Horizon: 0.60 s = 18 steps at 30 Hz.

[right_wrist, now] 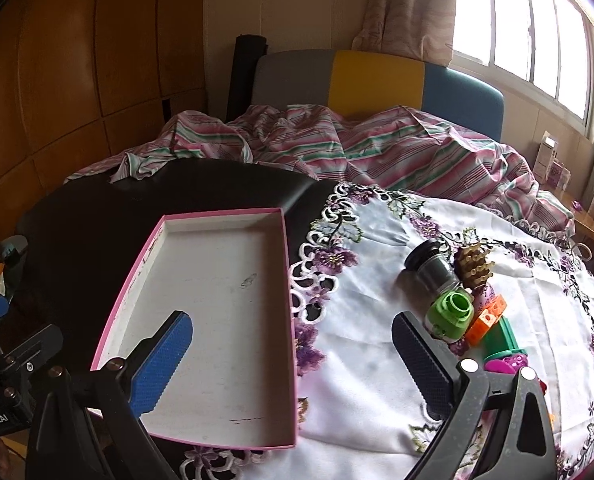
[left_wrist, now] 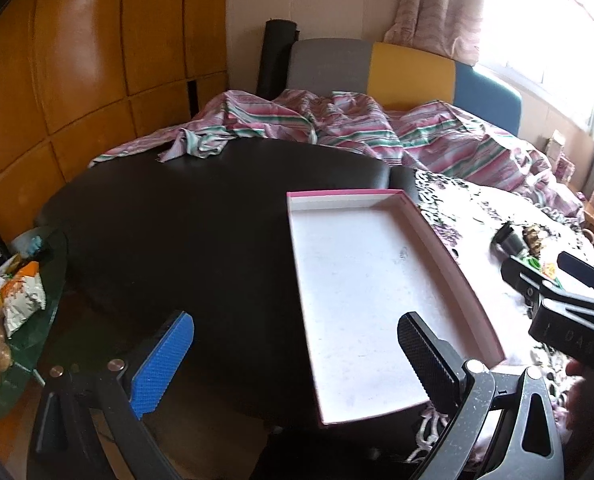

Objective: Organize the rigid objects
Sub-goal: 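Move the left tool over the toy pile on the cloth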

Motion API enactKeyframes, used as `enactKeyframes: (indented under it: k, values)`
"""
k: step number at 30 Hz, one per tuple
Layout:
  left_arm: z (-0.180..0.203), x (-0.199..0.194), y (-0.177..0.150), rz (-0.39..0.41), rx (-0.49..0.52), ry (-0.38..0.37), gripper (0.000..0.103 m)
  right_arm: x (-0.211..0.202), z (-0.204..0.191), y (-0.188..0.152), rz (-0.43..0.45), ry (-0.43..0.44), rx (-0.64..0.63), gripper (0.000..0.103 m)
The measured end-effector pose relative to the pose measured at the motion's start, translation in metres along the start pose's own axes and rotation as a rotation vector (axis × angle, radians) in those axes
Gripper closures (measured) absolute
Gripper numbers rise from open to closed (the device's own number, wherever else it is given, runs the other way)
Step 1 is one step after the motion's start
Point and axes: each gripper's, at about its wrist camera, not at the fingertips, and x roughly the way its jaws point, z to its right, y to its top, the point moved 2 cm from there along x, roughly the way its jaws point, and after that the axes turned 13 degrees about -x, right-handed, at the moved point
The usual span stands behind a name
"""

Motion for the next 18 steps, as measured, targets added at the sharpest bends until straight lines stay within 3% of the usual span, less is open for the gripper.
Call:
enactKeyframes:
  k: [8,11,18]
  values:
    - [0.012,0.012,-0.008,-0.078,0.035,-0.034,0.0,-0.011,0.053,0.008,0.023,-0.051,0.039,0.001]
    - [0.014,0.02,-0.009,-0.137,0.016,-0.072,0.0,-0.015,0.094,0.009,0.022,-0.095,0.096,0.001]
    - [0.042,0.022,-0.006,-0.127,0.084,-0.136,0.0,-0.003,0.2,-0.022,-0.048,-0.253,0.3,0.001]
